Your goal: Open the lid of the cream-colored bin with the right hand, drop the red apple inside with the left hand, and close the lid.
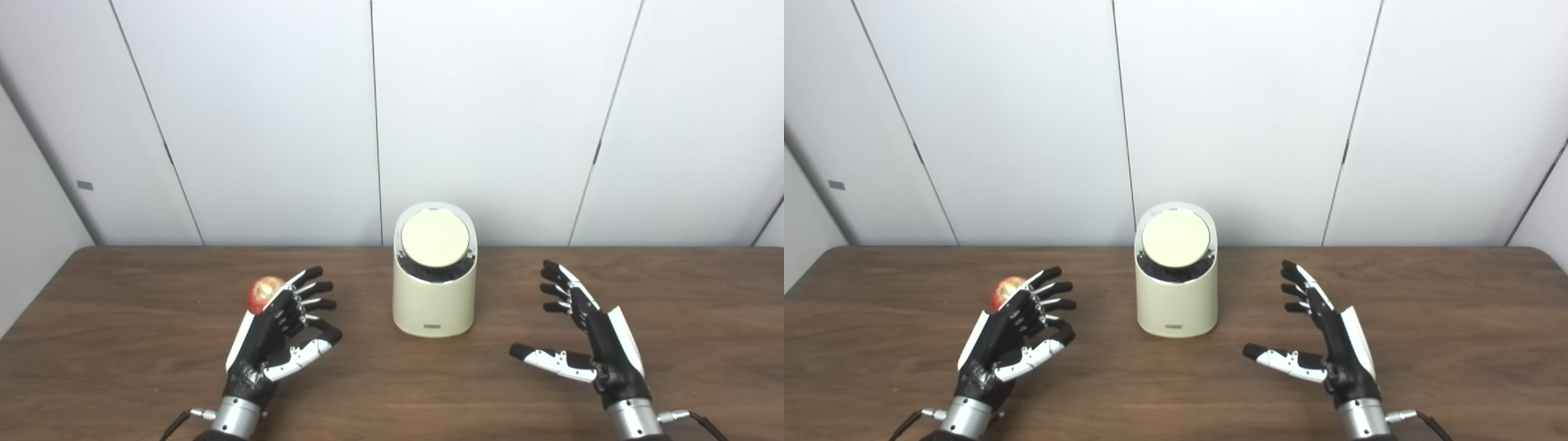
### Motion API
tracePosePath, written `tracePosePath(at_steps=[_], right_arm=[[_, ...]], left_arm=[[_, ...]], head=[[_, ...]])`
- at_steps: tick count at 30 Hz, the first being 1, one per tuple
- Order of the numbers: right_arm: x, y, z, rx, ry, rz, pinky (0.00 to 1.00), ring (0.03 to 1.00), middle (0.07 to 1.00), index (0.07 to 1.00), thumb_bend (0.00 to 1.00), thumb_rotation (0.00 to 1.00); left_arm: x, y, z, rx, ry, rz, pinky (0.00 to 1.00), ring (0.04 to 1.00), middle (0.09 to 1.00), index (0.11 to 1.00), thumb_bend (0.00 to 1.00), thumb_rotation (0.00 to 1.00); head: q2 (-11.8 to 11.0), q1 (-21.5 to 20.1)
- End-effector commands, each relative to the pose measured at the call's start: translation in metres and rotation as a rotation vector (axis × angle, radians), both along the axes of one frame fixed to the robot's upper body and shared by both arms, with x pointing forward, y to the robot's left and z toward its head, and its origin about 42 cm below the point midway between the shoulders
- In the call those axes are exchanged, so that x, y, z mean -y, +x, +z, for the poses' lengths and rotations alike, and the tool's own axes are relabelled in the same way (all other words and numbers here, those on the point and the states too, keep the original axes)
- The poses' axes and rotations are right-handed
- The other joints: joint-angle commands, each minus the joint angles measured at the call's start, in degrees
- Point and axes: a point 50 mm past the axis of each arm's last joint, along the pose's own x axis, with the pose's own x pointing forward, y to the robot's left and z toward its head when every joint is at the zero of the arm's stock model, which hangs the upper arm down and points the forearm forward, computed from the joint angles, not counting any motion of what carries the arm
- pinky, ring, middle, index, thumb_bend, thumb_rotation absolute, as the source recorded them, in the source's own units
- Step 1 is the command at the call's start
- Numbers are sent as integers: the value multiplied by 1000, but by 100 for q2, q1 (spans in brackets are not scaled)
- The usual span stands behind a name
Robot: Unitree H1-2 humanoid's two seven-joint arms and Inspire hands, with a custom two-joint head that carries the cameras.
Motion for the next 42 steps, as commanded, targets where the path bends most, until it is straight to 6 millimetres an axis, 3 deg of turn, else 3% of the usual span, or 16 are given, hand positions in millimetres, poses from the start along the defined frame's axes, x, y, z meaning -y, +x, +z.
tracePosePath(at_steps=[1,18,23,28,34,42], right_arm=[[-3,5,16,66,9,13,716,824,871,883,786,324],[-10,5,22,83,12,21,706,817,876,890,786,333],[-28,16,49,125,15,20,722,817,871,886,809,379],[-44,33,78,173,11,31,714,826,890,877,806,339],[-64,59,116,224,11,38,741,858,937,984,818,290],[-80,81,155,196,-102,0,738,869,939,993,827,321]], left_arm=[[0,9,15,69,-2,-12,553,710,797,882,693,163],[0,6,18,75,-4,-17,552,708,794,870,695,162],[-1,5,17,72,0,-19,556,709,799,869,699,166],[-2,3,17,69,8,-11,560,710,803,874,702,172],[-2,3,16,67,13,-11,554,709,799,875,697,171],[0,4,17,68,17,-11,551,706,797,871,694,174]], head=[[4,8],[-17,74],[-18,66],[1,49],[-3,41],[5,49]])
